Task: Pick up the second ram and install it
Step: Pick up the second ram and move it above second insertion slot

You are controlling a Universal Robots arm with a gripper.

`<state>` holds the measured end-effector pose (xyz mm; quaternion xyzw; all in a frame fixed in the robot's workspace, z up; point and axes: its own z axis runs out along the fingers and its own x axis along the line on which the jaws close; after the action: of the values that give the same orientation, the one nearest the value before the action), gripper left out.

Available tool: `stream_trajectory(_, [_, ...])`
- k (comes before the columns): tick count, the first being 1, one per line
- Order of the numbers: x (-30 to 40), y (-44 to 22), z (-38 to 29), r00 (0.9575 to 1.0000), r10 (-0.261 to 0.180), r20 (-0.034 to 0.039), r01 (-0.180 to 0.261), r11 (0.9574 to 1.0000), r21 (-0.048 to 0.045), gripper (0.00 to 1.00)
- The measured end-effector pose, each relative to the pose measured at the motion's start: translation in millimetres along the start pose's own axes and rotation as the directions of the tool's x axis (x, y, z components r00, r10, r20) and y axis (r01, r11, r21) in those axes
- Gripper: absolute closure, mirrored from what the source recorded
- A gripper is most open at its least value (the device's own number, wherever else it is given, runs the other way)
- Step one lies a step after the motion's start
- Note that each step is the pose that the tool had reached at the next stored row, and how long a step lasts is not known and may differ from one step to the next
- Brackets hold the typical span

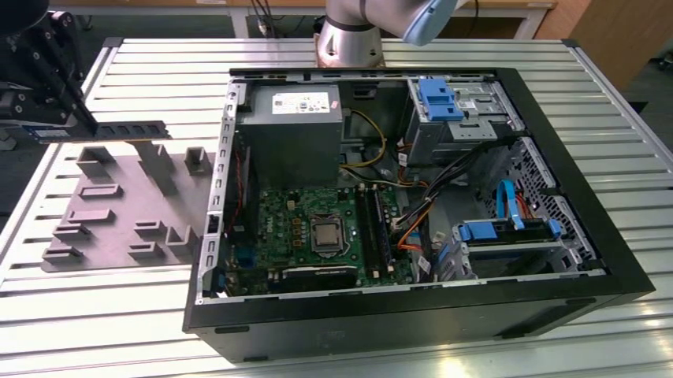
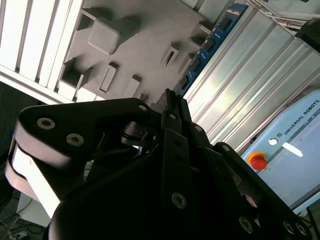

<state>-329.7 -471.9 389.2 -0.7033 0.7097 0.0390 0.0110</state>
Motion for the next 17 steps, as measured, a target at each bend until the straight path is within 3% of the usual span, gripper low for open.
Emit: stream_trajectory(17, [-0.1, -12.4, -0.5, 1.0, 0.0, 0.0, 0.0, 1.0, -0.0001, 0.86])
